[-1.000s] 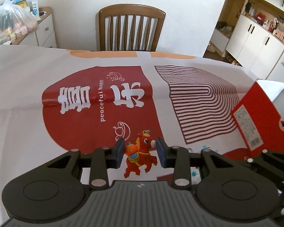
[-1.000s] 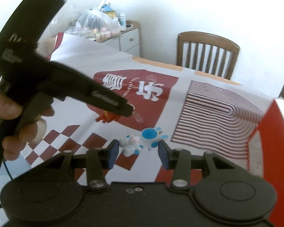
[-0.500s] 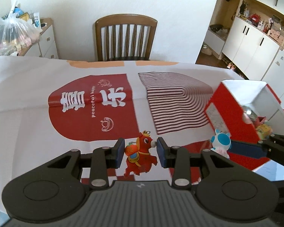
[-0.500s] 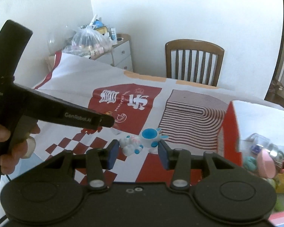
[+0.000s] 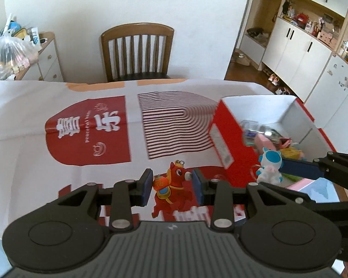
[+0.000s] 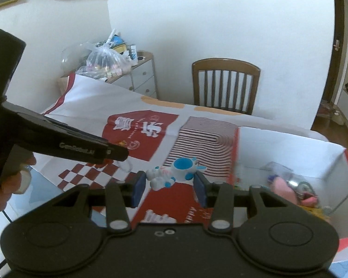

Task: Organize rigid objects
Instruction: 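Lift the horse and astronaut and move both tools toward the cardboard box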

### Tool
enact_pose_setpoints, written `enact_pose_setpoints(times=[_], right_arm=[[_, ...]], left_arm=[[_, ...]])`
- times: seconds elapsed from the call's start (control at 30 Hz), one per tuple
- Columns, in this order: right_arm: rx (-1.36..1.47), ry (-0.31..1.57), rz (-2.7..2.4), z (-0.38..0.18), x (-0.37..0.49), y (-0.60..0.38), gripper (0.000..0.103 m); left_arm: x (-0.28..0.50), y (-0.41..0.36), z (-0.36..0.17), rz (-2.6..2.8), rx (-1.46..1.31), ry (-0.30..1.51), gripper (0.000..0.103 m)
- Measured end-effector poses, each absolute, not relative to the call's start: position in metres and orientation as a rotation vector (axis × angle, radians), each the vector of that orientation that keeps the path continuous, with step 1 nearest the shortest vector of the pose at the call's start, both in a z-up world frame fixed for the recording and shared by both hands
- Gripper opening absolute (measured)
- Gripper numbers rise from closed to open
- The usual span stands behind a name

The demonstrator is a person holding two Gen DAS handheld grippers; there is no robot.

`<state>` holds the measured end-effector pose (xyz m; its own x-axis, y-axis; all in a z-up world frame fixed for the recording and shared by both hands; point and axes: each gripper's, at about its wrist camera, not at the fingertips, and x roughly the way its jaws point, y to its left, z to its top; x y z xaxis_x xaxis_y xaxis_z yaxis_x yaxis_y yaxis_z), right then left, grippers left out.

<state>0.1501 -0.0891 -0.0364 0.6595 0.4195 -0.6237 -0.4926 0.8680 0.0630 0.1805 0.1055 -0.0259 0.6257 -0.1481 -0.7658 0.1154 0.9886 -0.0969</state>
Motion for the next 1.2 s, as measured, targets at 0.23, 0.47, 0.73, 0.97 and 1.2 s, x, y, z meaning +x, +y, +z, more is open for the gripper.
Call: enact_pose_setpoints(times=[0.23,0.47,0.73,0.97,1.2], right_arm=[[-0.116,0.657,0.489,-0.029,0.146,-0.136,0.032],[-0.117,0.706,0.478,-0.041,0.153,-0.185,0.032],[-0.135,0.753,0.559,-0.062,0.135,-0.186,0.032],[-0.125,0.784,0.6,-0.079,0.128,-0.147,0.038],[-0.071,0.811,0.52,-0.112,0.13,-0.1,0.067]], left_arm=[[0.173,0.056,-0.016,-0.172,-0.017,0.864,0.036],[0.169,0.022,-0.021,-0.165,-0.022,0.869,0.035],[0.159,0.024,-0.03,-0.141,-0.031,0.876,0.035],[0.154,0.056,-0.038,-0.127,-0.048,0.89,0.036],[0.153,0.097,-0.05,-0.143,-0.062,0.91,0.035]])
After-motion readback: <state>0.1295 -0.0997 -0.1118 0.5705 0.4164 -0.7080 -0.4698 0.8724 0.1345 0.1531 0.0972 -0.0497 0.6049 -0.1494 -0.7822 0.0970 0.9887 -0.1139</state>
